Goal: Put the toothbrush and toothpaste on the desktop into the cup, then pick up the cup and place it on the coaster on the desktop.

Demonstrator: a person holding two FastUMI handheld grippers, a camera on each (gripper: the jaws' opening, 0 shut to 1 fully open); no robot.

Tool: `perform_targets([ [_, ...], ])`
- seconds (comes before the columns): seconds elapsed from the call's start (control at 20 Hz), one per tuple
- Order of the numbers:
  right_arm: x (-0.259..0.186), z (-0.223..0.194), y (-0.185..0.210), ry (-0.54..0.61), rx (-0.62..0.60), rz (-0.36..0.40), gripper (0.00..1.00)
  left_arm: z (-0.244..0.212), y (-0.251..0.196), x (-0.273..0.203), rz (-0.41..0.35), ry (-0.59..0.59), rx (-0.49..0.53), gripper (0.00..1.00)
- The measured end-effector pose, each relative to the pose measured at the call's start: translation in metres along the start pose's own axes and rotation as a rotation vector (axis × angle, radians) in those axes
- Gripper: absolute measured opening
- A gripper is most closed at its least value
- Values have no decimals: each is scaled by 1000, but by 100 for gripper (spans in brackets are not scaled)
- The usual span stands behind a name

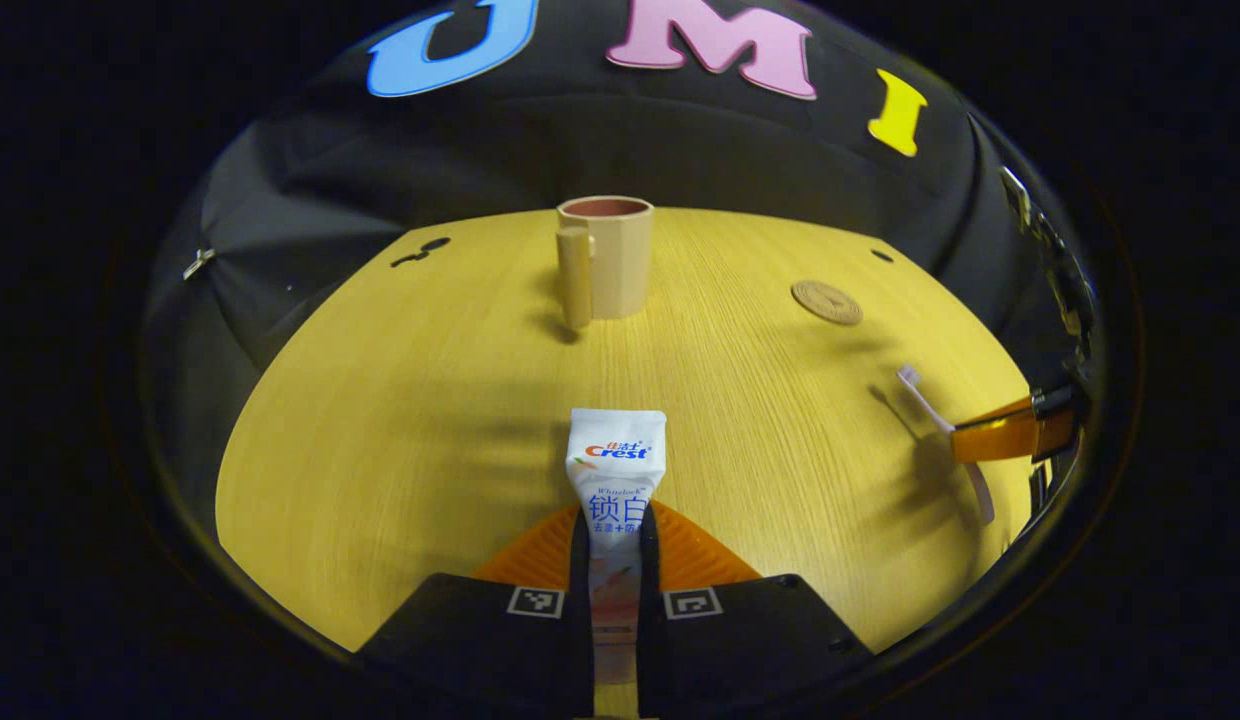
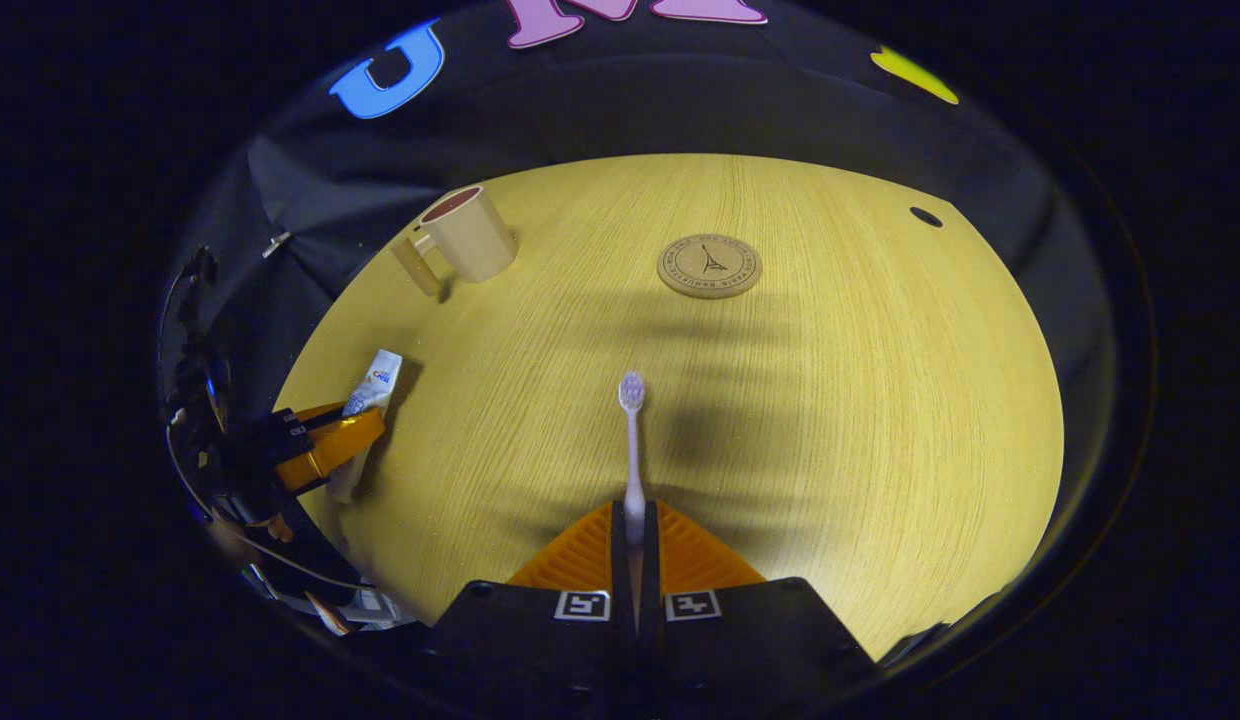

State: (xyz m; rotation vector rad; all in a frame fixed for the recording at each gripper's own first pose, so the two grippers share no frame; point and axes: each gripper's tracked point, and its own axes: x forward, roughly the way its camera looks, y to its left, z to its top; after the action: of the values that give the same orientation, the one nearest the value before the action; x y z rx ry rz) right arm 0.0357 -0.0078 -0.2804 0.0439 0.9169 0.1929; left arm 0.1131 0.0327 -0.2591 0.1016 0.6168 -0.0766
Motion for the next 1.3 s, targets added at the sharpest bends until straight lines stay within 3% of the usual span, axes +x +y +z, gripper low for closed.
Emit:
perform_targets([
  [0.2,-9,12,-4,-30,-10,26,5,62,2,-24,-1,-143,-75,22],
  [0.4,-8,18,-8,-46,-2,33,5,161,3,-48,-16,-351,-112,22],
  [0.7,-3,21,-7,-43,27,33,5,274,-1,-56,-65,-516,-137,21],
  [1.0,-8,26,-16,-52,49,33,5,326,6,-2,-42,-600,-195,21],
  [1.3,-6,33,-34,-74,67,18,5,334,5,52,3,-634,-287,22],
])
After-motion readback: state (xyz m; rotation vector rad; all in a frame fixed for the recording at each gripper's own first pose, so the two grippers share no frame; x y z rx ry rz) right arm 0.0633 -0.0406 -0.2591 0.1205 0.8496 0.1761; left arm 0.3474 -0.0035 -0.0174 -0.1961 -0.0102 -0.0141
